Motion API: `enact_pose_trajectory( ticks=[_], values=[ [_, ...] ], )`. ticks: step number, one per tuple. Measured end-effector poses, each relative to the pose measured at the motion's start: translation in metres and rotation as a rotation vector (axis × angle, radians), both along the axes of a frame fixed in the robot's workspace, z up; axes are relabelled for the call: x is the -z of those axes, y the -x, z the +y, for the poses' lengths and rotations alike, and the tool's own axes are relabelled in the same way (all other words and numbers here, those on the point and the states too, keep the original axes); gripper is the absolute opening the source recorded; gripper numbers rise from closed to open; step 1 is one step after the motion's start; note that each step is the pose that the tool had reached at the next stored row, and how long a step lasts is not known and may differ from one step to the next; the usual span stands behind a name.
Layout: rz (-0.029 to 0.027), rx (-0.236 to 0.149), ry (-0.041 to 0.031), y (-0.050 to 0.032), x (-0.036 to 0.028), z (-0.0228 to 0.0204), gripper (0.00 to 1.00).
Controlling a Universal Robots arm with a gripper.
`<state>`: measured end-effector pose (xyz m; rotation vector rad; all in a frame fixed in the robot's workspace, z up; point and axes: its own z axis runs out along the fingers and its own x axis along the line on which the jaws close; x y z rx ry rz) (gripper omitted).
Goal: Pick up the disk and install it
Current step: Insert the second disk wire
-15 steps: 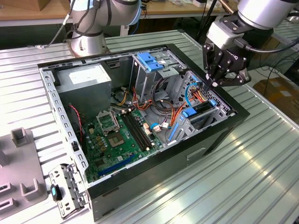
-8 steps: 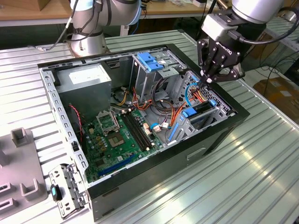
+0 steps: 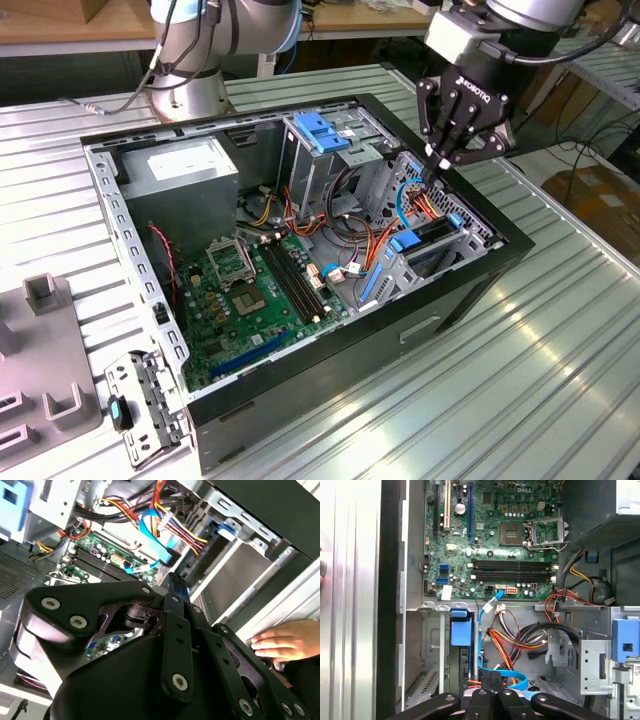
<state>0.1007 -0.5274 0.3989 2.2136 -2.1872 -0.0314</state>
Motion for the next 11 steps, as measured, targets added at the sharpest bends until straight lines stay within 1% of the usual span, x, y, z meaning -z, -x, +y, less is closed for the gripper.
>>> enact_pose_trajectory(
  ticks=[1,2,3,4,5,8,9,10,11],
  values=[
    [0.0027,0.0,0.0021,-0.0019,0.0,0.0036,0.11],
    [0.0046,0.0,0.0036,-0.0033,0.0001,0.006,0.11],
    [0.0079,0.0,0.0052,-0.0055,0.0,0.0089,0.11],
    [0.0107,0.0,0.0053,-0.0073,0.0,0.0096,0.11],
    [0.0123,0.0,0.0054,-0.0086,0.0001,0.0108,0.11],
    [0.0132,0.0,0.0063,-0.0099,0.001,0.0114,0.11],
    [0.0133,0.0,0.0078,-0.0101,0.0015,0.0115,0.11],
    [0.0133,0.0,0.011,-0.0102,0.0021,0.0118,0.17],
    [0.0132,0.0,0.0141,-0.0103,0.0029,0.0121,0.17]
  ],
)
